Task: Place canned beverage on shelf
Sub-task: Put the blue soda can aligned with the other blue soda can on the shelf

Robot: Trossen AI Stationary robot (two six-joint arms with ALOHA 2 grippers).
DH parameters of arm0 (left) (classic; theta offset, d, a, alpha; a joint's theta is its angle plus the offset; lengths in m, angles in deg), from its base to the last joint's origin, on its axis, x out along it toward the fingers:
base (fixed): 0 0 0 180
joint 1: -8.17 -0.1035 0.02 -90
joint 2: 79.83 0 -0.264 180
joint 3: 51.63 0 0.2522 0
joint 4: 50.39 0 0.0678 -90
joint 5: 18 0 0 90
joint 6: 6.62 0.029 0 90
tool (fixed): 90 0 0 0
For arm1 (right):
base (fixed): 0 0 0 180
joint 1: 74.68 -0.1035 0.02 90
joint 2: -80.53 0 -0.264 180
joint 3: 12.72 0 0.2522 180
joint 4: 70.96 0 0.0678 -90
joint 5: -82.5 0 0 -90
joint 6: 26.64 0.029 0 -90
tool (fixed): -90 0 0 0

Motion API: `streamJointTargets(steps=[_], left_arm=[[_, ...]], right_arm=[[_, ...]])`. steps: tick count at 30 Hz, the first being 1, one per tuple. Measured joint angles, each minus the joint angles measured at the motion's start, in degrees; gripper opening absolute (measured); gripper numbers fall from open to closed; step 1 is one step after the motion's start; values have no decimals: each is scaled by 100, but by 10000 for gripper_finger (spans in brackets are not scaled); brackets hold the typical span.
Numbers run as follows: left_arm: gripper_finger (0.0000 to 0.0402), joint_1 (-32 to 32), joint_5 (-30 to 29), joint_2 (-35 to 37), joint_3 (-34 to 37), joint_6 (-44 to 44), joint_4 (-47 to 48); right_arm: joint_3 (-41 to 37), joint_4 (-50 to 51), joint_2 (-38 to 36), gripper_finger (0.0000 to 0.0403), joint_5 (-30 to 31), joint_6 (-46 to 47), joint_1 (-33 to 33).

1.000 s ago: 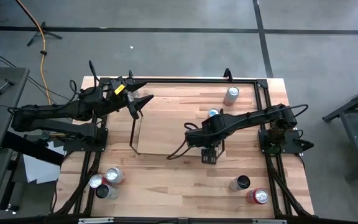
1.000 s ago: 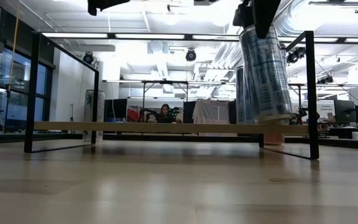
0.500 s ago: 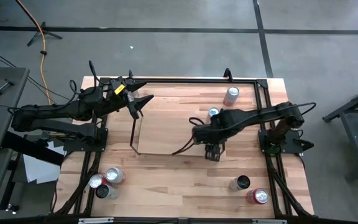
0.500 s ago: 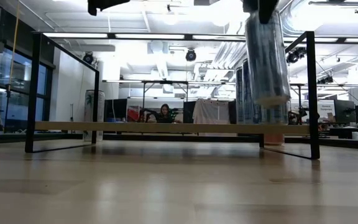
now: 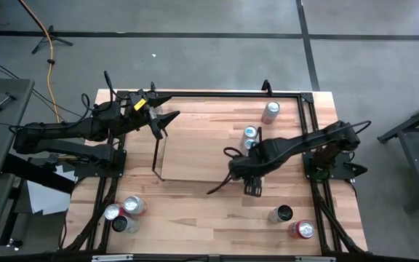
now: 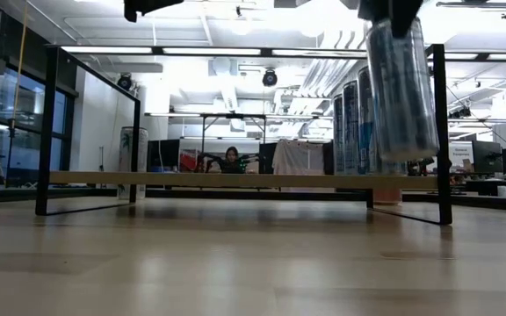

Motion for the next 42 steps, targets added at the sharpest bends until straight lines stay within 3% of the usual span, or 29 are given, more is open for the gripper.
streamJointTargets(steps=[17,30,42], left_arm=[[299,0,0,0,0,0,1],[299,2,-1,0,0,-2,1],[299,1,-2,0,0,-2,1]], right_arm=[[-220,-313,-128,233,216,110,37],[-285,-326,-126,264,434,124,37],[-82,229,-122,265,316,112,37]])
